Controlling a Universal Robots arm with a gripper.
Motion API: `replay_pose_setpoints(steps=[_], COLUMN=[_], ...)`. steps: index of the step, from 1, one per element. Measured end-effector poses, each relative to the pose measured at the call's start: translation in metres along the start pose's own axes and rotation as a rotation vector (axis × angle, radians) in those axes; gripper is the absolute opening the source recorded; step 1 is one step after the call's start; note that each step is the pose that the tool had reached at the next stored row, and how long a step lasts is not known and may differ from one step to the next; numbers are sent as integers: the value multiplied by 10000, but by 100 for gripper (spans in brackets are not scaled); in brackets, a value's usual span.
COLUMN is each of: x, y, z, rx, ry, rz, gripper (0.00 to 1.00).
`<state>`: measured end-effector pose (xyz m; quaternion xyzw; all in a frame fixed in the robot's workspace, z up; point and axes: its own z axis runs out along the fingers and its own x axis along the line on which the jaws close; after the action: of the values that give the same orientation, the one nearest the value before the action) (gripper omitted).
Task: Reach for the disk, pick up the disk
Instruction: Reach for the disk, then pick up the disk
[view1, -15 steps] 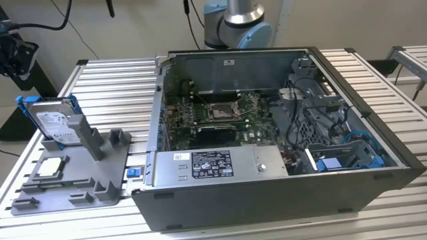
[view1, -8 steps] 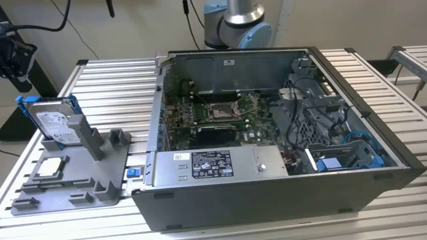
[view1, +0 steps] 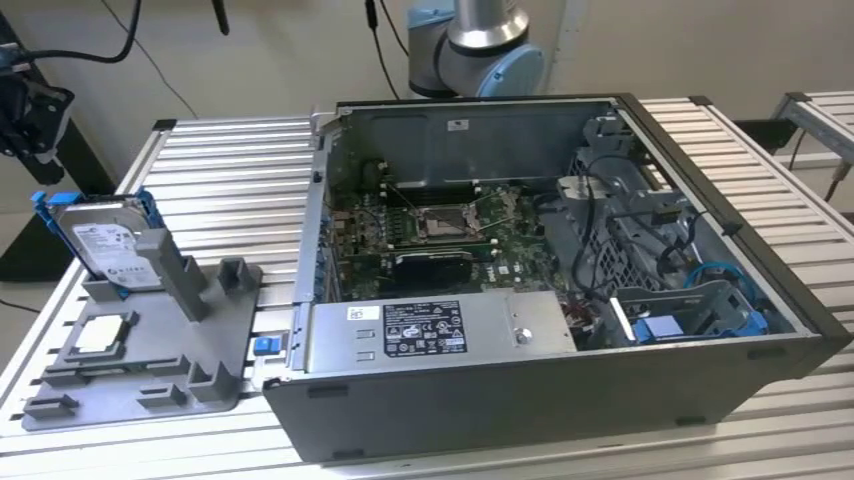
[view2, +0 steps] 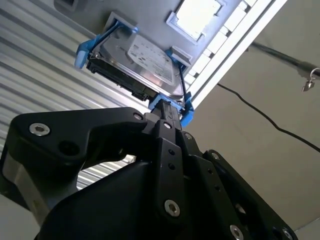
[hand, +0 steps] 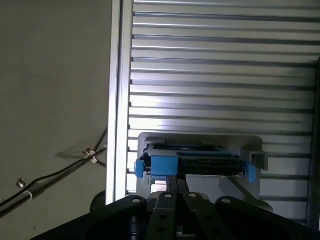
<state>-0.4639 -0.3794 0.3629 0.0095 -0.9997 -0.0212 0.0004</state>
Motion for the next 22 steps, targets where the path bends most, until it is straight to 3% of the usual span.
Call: replay_pose_setpoints(steps=[13, 22], x=[0, 0], y=[0, -1], z=[-1, 0], rx=[-35, -35], ry=[3, 23], rz=[-57, -548], gripper=[0, 0])
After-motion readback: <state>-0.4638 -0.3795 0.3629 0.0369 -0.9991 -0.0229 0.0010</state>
